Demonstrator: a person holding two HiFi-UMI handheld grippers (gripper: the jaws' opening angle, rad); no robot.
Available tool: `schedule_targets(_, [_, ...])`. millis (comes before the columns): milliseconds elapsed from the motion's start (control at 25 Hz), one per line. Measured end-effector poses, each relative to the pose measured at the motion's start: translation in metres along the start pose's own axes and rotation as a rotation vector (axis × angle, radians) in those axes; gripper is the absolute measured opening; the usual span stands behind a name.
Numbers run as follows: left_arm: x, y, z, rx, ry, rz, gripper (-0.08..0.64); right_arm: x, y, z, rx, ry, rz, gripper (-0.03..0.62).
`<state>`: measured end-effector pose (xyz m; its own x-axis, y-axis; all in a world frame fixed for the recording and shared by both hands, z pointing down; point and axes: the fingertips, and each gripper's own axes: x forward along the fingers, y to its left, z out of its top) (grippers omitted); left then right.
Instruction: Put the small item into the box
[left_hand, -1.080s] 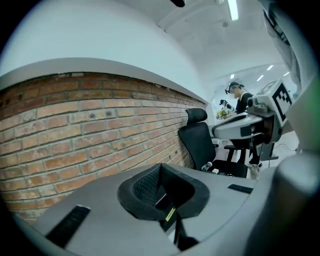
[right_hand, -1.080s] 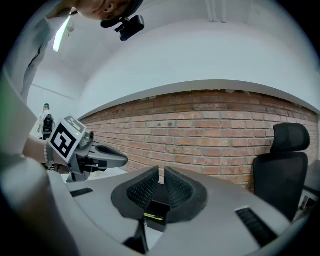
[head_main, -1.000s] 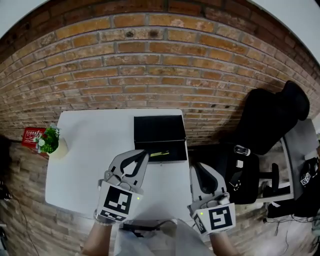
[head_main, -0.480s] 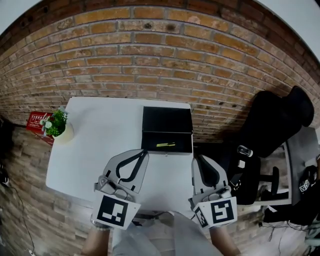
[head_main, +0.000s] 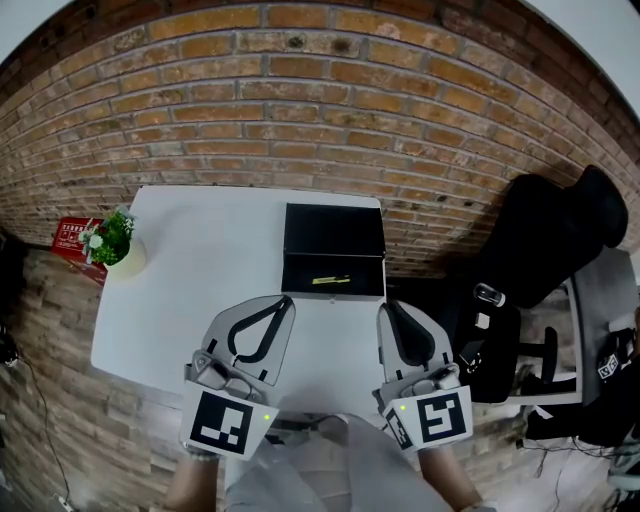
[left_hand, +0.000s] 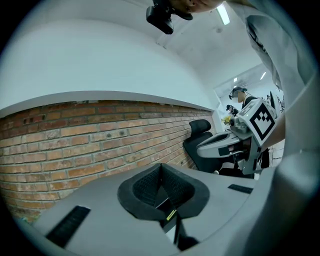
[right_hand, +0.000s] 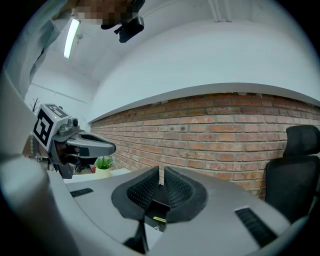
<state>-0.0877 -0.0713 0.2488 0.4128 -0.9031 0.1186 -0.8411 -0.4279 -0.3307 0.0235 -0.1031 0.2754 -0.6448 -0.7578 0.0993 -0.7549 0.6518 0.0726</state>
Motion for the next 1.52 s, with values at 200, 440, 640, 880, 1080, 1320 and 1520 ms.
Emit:
schedule_targets(200, [-0.001, -0.002, -0.003, 0.001, 0.01, -0.004, 0.018, -0.001, 0.0, -0.001, -0.006, 0.007, 0.0, 0.06])
schedule_targets(440, [-0.001, 0.001, -0.006, -0.005, 0.021, 0.006, 0.018, -0.001, 0.0, -0.004, -0.006, 0.014, 0.003, 0.06])
schedule_targets(640, [-0.002, 0.002, -0.007, 0.004, 0.03, 0.008, 0.018, 0.001, 0.005, -0.005, -0.021, 0.017, 0.012, 0.058])
schedule_targets(880, [0.002, 0.0, -0.006, 0.013, 0.032, 0.005, 0.018, 0.001, 0.003, -0.007, -0.021, 0.021, 0.013, 0.058])
schedule_targets(1080, [0.006, -0.001, -0.005, 0.014, 0.025, 0.002, 0.018, 0.0, 0.001, -0.009, -0.023, 0.029, 0.012, 0.058])
schedule_targets(1320, [0.009, -0.001, -0.005, 0.004, 0.017, 0.001, 0.018, -0.001, -0.001, -0.01, -0.025, 0.034, 0.012, 0.058])
schedule_targets(1520, [0.01, -0.002, -0.006, -0.004, 0.015, 0.003, 0.018, -0.002, -0.002, -0.012, -0.023, 0.036, 0.012, 0.058])
